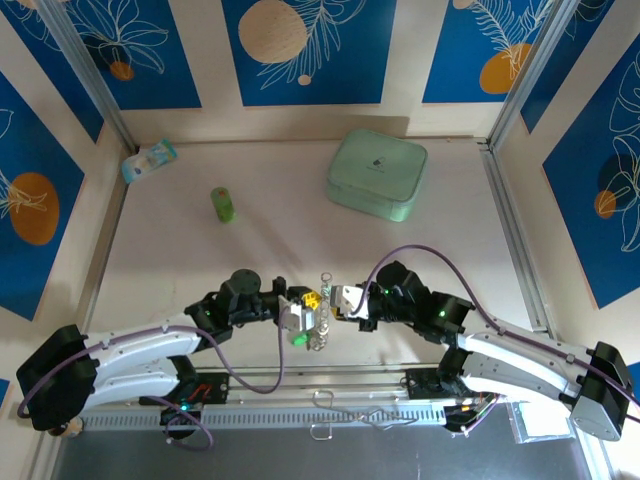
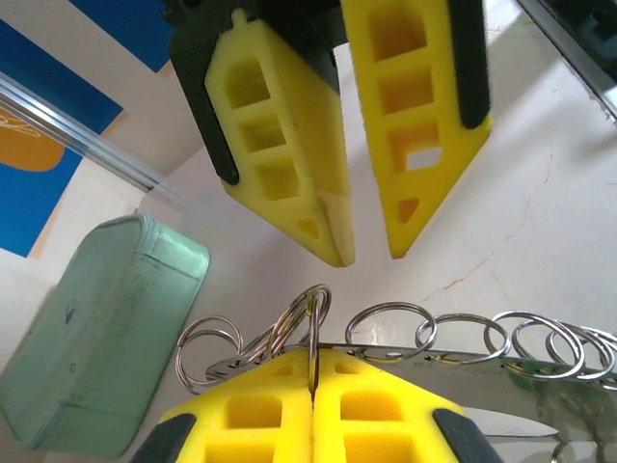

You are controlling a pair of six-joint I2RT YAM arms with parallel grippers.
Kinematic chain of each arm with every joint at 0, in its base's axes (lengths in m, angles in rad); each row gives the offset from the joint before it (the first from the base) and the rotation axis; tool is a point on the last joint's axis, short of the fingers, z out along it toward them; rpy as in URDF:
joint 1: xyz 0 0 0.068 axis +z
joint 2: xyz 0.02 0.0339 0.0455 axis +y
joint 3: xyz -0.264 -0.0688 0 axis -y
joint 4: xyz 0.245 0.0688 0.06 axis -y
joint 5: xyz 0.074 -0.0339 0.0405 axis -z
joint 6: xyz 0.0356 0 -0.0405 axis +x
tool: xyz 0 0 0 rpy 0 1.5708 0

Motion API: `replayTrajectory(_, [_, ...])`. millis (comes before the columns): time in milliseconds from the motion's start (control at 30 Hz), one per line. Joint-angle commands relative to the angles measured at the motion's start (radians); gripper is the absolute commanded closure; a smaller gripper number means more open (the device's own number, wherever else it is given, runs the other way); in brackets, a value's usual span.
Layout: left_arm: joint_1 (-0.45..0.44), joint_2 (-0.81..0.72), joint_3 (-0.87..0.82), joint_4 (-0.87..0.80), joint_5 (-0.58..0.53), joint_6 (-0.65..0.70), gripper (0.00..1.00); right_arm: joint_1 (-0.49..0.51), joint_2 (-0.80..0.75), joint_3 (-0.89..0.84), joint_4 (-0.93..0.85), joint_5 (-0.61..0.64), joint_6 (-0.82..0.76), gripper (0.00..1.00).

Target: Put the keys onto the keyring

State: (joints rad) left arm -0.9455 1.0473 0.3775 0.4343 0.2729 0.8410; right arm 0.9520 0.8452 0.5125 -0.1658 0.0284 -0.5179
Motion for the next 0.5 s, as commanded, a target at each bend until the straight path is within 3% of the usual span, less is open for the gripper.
replayTrajectory(0, [-0.015,-0.02,-0.009,0.053,-0.018,0.065,1.0,0.006,-0.015,-0.008,0.005,0.067,-0.016,0.78])
replayTrajectory(200, [-0.019,-0.018,-0.009,0.058,-0.02,0.069,1.0,0.007,0.005,-0.015,0.027,0.014,0.002,0.82])
replayTrajectory(333, [-0.021,-0.02,-0.008,0.057,-0.02,0.065,1.0,0.005,0.024,-0.023,0.085,0.022,0.018,0.73])
replayTrajectory(467, [-0.021,-0.02,-0.005,0.044,-0.006,0.054,1.0,-0.007,0.051,-0.023,0.148,0.045,0.027,0.71])
